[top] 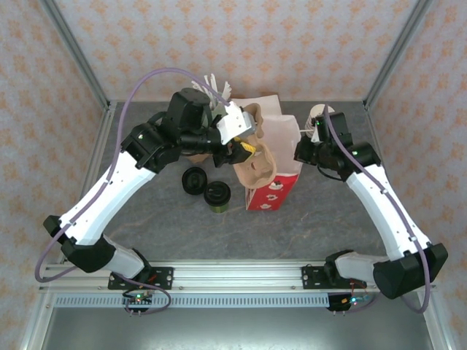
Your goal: Pack the takeout coffee
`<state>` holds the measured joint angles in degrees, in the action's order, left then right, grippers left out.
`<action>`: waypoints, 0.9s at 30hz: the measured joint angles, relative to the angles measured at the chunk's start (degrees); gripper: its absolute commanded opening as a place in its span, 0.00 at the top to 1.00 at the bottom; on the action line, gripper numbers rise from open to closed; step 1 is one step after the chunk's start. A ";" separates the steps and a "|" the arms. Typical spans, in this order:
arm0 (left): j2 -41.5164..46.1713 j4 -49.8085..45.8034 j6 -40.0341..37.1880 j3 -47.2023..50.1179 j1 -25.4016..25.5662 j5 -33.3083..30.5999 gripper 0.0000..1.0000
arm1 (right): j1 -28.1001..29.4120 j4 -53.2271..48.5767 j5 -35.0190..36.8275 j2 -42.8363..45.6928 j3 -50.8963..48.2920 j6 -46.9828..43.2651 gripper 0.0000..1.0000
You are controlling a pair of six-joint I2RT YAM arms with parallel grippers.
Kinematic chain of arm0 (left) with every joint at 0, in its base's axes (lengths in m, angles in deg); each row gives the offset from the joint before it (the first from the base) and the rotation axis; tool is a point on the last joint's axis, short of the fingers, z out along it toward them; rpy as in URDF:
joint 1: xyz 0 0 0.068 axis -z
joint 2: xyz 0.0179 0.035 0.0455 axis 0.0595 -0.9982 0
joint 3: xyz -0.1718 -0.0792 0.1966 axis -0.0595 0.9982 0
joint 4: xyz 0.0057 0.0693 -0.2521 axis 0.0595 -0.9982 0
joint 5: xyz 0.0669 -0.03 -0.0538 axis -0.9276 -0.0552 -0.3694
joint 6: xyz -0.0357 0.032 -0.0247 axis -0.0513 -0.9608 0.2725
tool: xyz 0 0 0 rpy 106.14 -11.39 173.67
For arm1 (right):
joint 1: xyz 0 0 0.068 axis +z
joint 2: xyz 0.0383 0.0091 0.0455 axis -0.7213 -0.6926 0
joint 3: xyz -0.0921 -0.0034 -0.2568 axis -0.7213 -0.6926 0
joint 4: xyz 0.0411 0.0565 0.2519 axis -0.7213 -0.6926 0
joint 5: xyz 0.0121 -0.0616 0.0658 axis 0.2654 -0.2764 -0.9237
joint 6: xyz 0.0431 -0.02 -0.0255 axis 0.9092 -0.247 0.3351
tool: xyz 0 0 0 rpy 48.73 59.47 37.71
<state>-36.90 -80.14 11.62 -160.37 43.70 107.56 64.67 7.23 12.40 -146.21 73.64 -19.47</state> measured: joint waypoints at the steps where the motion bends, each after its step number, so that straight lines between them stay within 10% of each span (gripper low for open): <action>1: -0.68 -0.02 0.79 -0.76 0.24 0.24 0.63 | 0.13 -1.01 -0.70 0.24 0.57 -0.74 0.98; 27: -13.84 -12.57 12.83 -12.41 1.36 7.30 0.61 | 6.60 -9.09 -2.51 2.97 3.78 -13.53 0.99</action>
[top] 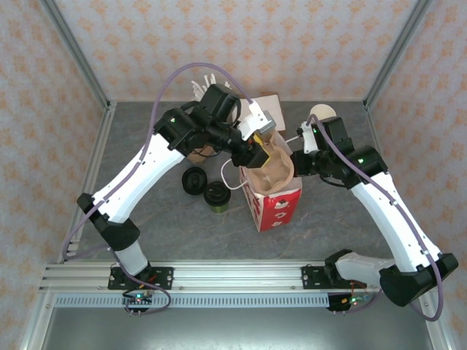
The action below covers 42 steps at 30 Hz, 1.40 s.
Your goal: Pack the takeout coffee
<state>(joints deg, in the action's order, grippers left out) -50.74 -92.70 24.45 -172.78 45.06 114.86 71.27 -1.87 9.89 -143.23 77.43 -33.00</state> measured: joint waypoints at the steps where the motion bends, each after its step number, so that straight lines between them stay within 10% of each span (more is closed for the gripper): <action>1: -0.63 -0.50 0.15 -0.09 0.00 0.46 0.61 | 0.00 0.00 -0.17 0.07 0.00 -0.31 0.99; 42: -13.05 -10.82 -3.52 -4.26 -1.16 -7.43 0.61 | 0.00 -0.15 -7.32 1.73 -1.11 -5.35 1.00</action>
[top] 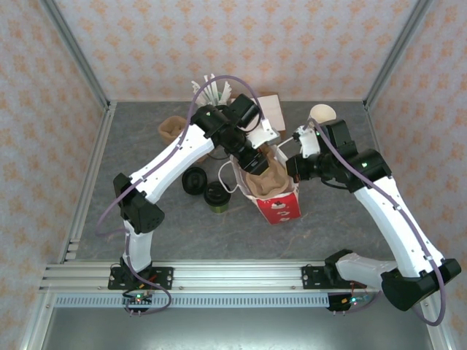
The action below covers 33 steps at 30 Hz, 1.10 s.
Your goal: Pack the takeout coffee
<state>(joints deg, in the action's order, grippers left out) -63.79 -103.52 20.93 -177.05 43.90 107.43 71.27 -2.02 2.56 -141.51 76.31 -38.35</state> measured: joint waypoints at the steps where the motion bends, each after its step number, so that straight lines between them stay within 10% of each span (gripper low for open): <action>1: 0.00 0.04 0.17 0.09 -0.04 0.00 0.61 | 0.00 0.13 -0.15 0.00 -0.22 0.00 1.00; 29: 1.81 4.66 3.37 6.23 -0.37 -2.71 0.61 | 0.00 2.19 -4.72 0.52 -3.26 0.44 0.99; 33: 1.95 5.09 3.45 6.49 0.28 -3.06 0.61 | 0.00 2.21 -4.63 0.52 -3.26 1.05 0.86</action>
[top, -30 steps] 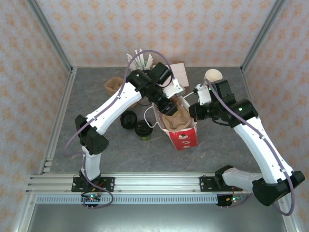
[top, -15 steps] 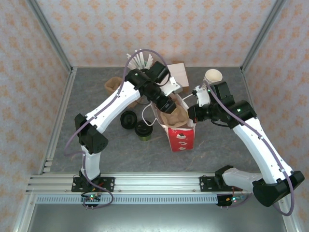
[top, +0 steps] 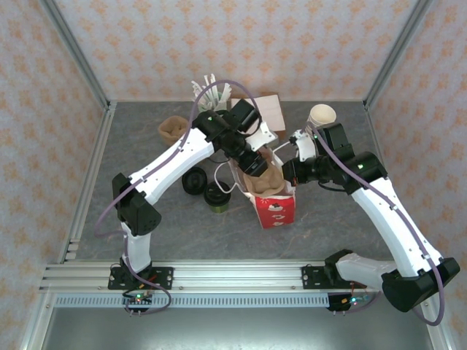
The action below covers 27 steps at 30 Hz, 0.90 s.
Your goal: Pack the takeout coffee
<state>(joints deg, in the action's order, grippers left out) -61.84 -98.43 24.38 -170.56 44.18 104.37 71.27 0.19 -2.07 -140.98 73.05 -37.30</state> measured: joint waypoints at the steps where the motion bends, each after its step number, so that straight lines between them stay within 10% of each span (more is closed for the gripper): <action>1: 0.00 0.20 0.22 0.00 0.00 0.09 0.61 | 0.00 0.17 0.22 0.00 0.00 0.26 0.83; 9: 0.00 3.30 5.66 0.37 0.00 0.81 0.61 | -0.24 2.32 1.31 -1.31 0.07 5.79 0.40; 27: 0.00 7.17 15.26 0.68 0.94 -6.54 0.61 | -6.54 1.53 3.30 1.70 3.58 16.24 0.19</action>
<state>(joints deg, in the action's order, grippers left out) -61.84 -91.26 39.64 -169.88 45.12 97.83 64.73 1.72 1.23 -139.28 76.64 -21.06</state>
